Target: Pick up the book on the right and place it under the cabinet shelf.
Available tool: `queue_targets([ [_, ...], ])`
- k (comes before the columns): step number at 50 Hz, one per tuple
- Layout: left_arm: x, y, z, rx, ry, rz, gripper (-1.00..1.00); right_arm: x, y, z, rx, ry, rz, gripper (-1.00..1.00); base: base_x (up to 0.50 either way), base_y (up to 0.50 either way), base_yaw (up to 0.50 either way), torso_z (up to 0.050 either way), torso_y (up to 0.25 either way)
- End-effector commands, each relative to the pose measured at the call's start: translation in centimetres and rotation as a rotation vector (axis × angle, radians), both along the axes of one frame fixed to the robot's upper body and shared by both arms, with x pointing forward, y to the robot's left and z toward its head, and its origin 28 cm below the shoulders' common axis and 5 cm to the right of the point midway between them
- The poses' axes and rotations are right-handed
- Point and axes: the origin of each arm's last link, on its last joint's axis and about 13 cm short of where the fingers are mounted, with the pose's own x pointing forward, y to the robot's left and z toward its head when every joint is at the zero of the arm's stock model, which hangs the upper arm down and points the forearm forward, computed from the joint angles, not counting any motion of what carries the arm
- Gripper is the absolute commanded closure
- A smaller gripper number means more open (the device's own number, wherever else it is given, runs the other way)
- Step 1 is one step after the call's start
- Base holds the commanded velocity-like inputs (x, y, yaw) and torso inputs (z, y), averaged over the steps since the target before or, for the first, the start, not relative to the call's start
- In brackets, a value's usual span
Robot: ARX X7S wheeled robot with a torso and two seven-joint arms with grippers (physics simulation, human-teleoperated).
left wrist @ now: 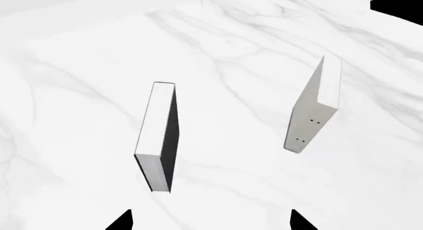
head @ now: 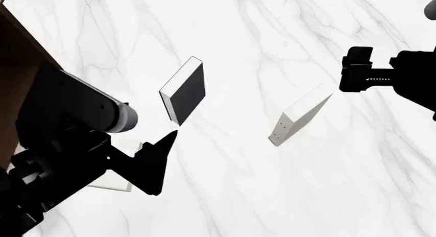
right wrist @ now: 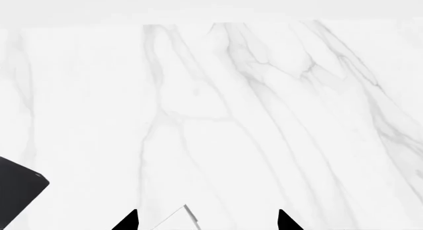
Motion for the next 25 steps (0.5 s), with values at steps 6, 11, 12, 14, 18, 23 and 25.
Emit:
queue_targets([
  [6,-0.8,-0.8,-2.0,0.008,0.088,-0.037,-1.00,0.1,0.0,-0.2,0.004,0.003,0.002,-1.00,0.00,0.00,0.00,0.000,0.000],
  [11,-0.6,-1.1,-2.6,0.006,0.107,-0.043,-1.00,0.1,0.0,-0.2,0.004,0.004,-0.001,-1.00,0.00,0.00,0.00,0.000,0.000],
  [12,-0.6,-1.2,-2.7,0.006,0.110,-0.043,-1.00,0.1,0.0,-0.2,0.004,0.005,-0.001,-1.00,0.00,0.00,0.00,0.000,0.000],
  [14,-0.4,-1.3,-2.8,0.005,0.119,-0.040,-1.00,0.0,-0.1,-0.3,0.004,0.005,-0.001,-1.00,0.00,0.00,0.00,0.000,0.000],
  [18,-0.3,-1.5,-3.2,0.007,0.132,-0.038,-1.00,0.0,-0.1,-0.4,0.006,0.008,-0.002,-1.00,0.00,0.00,0.00,0.000,0.000],
  [23,-0.1,-1.7,-3.6,0.002,0.151,-0.028,-1.00,0.0,-0.1,-0.5,0.007,0.009,-0.003,-1.00,0.00,0.00,0.00,0.000,0.000],
  [25,0.0,-1.8,-3.8,-0.003,0.162,-0.019,-1.00,0.0,-0.1,-0.5,0.008,0.009,-0.002,-1.00,0.00,0.00,0.00,0.000,0.000],
])
